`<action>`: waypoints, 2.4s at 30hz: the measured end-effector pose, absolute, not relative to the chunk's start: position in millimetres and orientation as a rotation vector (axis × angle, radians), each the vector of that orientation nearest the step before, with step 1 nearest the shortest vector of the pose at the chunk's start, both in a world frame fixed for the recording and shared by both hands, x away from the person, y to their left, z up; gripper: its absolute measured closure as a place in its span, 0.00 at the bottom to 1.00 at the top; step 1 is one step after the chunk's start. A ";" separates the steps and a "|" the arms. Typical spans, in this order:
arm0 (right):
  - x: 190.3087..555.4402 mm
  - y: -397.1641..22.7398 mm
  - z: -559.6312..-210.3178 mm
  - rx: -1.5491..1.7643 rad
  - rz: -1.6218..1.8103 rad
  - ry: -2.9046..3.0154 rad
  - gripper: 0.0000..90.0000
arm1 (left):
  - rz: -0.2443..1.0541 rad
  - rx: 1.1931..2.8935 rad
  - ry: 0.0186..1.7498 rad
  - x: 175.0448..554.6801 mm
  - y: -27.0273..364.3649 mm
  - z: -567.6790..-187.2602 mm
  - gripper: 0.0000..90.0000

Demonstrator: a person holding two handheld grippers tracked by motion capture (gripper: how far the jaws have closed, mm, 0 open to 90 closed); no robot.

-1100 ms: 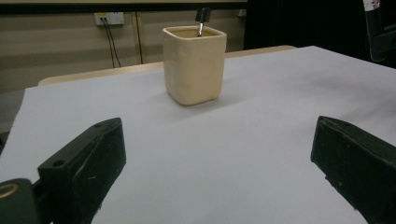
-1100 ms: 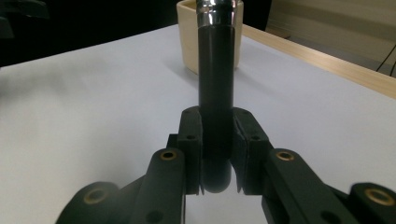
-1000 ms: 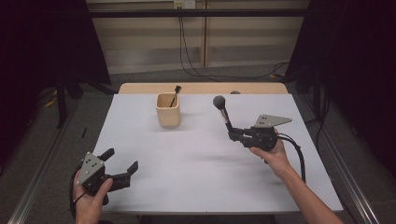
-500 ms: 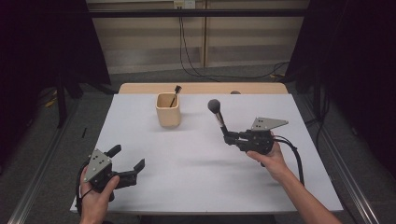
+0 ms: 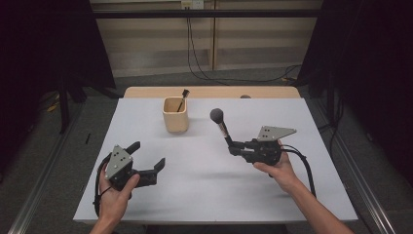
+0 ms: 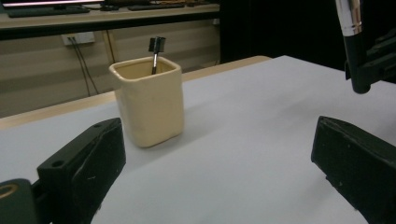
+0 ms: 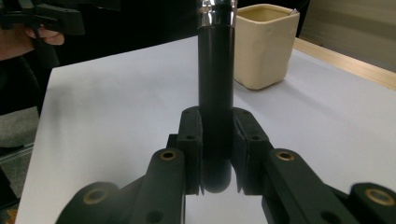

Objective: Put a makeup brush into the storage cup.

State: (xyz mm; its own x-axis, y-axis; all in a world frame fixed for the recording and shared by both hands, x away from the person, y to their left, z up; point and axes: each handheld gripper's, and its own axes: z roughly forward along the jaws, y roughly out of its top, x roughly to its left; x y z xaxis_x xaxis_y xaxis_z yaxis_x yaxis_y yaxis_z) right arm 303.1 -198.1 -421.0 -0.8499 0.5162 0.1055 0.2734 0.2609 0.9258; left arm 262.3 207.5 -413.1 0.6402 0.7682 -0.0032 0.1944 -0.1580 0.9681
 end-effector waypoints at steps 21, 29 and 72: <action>299.0 -186.1 -425.6 0.717 1.632 2.340 0.84 | 0.467 1.732 0.669 287.7 131.4 -406.8 0.03; 301.1 -186.9 -426.3 0.730 1.660 2.335 0.84 | 0.402 1.769 0.640 300.1 103.6 -407.7 0.03; 304.1 -189.3 -438.1 0.774 1.654 2.333 0.84 | 0.225 1.650 0.687 321.9 51.6 -399.6 0.67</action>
State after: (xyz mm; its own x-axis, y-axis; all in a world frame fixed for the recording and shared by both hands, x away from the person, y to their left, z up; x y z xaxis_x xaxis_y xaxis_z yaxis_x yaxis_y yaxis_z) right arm 304.1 -189.3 -438.1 -0.8487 0.5075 0.1493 0.3087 0.2460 0.9188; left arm 321.9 51.6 -399.6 0.8023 0.5506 -0.2305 0.3072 -0.0499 0.9503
